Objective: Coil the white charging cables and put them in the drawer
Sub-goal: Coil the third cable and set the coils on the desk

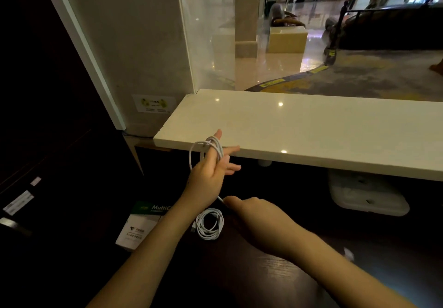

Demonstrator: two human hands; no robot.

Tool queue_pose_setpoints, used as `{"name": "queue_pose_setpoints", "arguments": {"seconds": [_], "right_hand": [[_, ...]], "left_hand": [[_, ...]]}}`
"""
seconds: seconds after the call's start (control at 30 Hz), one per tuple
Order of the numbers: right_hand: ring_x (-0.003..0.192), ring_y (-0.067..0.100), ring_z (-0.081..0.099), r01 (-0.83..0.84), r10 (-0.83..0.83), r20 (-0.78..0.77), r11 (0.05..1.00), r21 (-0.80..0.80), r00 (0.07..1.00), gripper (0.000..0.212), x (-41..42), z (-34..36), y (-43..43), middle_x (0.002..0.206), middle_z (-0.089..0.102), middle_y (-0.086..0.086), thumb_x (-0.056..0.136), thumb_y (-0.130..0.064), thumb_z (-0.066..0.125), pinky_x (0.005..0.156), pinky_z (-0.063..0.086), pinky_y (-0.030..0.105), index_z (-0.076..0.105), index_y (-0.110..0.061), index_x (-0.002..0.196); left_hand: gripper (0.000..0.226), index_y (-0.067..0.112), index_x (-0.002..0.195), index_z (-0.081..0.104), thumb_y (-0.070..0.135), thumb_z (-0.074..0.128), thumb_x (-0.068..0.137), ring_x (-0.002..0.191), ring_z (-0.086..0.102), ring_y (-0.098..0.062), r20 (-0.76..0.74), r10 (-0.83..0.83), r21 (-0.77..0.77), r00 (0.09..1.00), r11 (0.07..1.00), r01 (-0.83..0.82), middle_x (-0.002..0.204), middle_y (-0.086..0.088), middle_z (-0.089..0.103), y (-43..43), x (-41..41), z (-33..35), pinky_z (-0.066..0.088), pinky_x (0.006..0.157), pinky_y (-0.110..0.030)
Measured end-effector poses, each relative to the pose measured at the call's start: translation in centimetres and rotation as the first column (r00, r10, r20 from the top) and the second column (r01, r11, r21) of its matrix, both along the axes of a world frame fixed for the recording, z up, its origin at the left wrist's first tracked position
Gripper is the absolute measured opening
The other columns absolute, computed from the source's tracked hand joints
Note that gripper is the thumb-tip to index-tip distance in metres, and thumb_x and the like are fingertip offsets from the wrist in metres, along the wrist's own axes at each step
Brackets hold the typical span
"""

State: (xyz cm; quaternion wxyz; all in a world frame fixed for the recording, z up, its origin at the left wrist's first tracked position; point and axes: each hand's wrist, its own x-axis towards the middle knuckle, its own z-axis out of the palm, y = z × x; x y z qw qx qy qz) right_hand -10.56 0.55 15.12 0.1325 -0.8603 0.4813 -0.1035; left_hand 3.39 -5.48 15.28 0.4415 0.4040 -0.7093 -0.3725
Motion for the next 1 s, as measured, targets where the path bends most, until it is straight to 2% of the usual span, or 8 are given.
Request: {"name": "queue_pose_setpoints", "arguments": {"seconds": [0.1, 0.2, 0.27, 0.43, 0.63, 0.73, 0.83, 1.0], "right_hand": [[0.087, 0.031, 0.065, -0.1, 0.073, -0.129, 0.971, -0.219, 0.989, 0.018, -1.1, 1.7, -1.0, 0.097, 0.067, 0.007, 0.092, -0.03, 0.046, 0.067, 0.049, 0.037, 0.054, -0.02, 0.104], [0.064, 0.024, 0.065, -0.078, 0.086, 0.003, 0.918, -0.39, 0.996, 0.03, -2.9, 4.2, -2.9, 0.072, 0.068, 0.002, 0.081, -0.045, 0.049, 0.052, 0.049, 0.034, 0.064, -0.019, 0.077], [0.066, 0.017, 0.063, -0.036, 0.091, 0.184, 0.958, -0.284, 0.979, 0.031, -4.1, 5.6, -4.0, 0.073, 0.068, 0.001, 0.081, -0.046, 0.058, 0.058, 0.051, 0.035, 0.069, -0.017, 0.077], [0.058, 0.008, 0.055, 0.058, -0.041, 0.58, 0.998, -0.01, 0.814, 0.019, -3.9, 3.7, -5.5, 0.064, 0.065, 0.001, 0.083, -0.032, 0.062, 0.058, 0.041, 0.023, 0.071, -0.016, 0.078], [0.04, 0.001, 0.045, 0.179, -0.285, 0.641, 0.957, 0.228, 0.713, 0.028, -1.4, -2.0, -3.6, 0.047, 0.048, -0.006, 0.096, -0.023, 0.043, 0.049, 0.035, 0.015, 0.064, -0.03, 0.08], [0.055, -0.002, 0.055, 0.12, -0.237, 0.56, 0.964, 0.238, 0.794, 0.023, 0.2, -3.0, -1.9, 0.061, 0.057, -0.007, 0.097, -0.019, 0.042, 0.058, 0.04, 0.013, 0.064, -0.015, 0.103], [0.092, 0.018, 0.065, 0.054, -0.171, 0.47, 0.966, 0.251, 0.866, 0.027, 1.3, -2.9, -0.4, 0.098, 0.068, 0.012, 0.097, -0.019, 0.042, 0.08, 0.045, 0.025, 0.053, -0.01, 0.119], [0.089, 0.035, 0.062, 0.023, -0.064, 0.255, 0.987, 0.159, 0.965, 0.022, 1.1, -0.7, 1.1, 0.097, 0.066, 0.016, 0.096, -0.03, 0.04, 0.073, 0.049, 0.042, 0.05, -0.013, 0.109]], "left_hand": [[0.044, 0.026, 0.142, 0.028, 0.023, 0.036, 0.099, 0.068, 0.064, -0.012, 0.372, 0.018, 0.016, 0.928, 1.0, -0.025, 0.089, 0.004, 0.07, -0.5, 1.0, -0.5, 0.051, 0.068, -0.024], [0.028, 0.014, 0.119, 0.053, 0.024, 0.036, 0.099, 0.04, 0.049, -0.011, 0.079, -0.21, 0.383, 0.975, 0.909, 0.165, 0.061, 0.003, 0.066, 0.7, 1.6, -0.2, 0.038, 0.044, -0.02], [0.035, 0.008, 0.1, 0.062, 0.03, 0.035, 0.096, 0.03, 0.038, -0.006, -0.243, -0.275, 0.515, 0.93, 0.776, 0.363, 0.055, -0.001, 0.063, 1.7, 1.8, -0.2, 0.028, 0.038, -0.018], [0.046, -0.007, 0.111, 0.052, 0.028, 0.024, 0.101, 0.036, 0.036, -0.009, -0.917, -0.2, 0.258, 0.344, 0.357, 0.898, 0.072, -0.014, 0.065, 1.6, 2.3, -1.0, 0.034, 0.042, -0.019], [0.044, -0.008, 0.12, 0.045, 0.029, 0.027, 0.101, 0.046, 0.034, -0.013, -0.995, -0.08, 0.022, 0.062, 0.429, 0.903, 0.079, -0.016, 0.06, 1.0, 2.3, -0.7, 0.03, 0.047, -0.024], [0.041, -0.008, 0.122, 0.048, 0.022, 0.029, 0.1, 0.047, 0.036, -0.011, -0.993, -0.016, 0.086, 0.114, 0.563, 0.822, 0.075, -0.011, 0.059, 0.9, 1.8, 0.0, 0.033, 0.046, -0.025], [0.035, 0.005, 0.116, 0.055, 0.022, 0.035, 0.094, 0.037, 0.037, -0.005, -0.93, 0.1, 0.29, 0.352, 0.788, 0.543, 0.062, 0.006, 0.054, 0.7, 1.1, 0.5, 0.03, 0.037, -0.016], [0.036, 0.013, 0.132, 0.042, 0.019, 0.028, 0.099, 0.045, 0.045, -0.005, -0.726, 0.103, 0.359, 0.68, 0.9, 0.247, 0.069, 0.004, 0.062, -0.2, 1.0, 0.4, 0.036, 0.045, -0.015]]}}
